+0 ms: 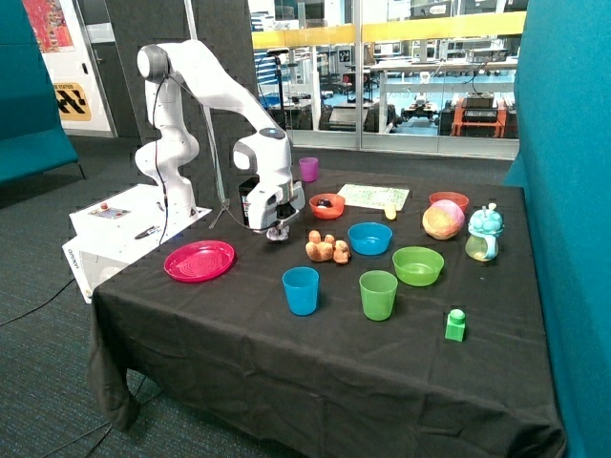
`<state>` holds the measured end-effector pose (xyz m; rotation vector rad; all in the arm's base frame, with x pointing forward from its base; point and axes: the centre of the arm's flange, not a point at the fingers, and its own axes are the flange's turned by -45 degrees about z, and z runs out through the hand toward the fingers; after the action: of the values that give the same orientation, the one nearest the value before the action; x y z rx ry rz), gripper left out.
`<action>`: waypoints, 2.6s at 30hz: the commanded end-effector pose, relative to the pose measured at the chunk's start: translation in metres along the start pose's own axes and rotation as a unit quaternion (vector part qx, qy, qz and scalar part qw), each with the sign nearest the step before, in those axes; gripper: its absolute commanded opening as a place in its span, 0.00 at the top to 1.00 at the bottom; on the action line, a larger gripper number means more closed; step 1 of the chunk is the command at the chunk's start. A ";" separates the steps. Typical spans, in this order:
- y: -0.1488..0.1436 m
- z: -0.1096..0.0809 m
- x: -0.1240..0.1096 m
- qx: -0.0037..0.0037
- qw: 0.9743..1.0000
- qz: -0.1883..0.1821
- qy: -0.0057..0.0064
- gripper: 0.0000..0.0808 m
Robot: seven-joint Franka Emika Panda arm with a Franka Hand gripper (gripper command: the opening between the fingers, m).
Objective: Throw away the rubbish paper
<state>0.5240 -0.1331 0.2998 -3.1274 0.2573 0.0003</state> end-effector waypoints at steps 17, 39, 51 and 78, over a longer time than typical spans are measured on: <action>-0.030 -0.101 -0.009 -0.002 0.997 -0.078 0.000 1.00; -0.074 -0.130 -0.080 -0.002 0.985 -0.173 0.000 1.00; -0.097 -0.127 -0.123 -0.002 0.976 -0.219 0.000 1.00; -0.085 -0.096 -0.149 -0.002 0.981 -0.193 0.000 1.00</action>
<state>0.3942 -0.0178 0.4077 -3.1137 -0.3962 0.0101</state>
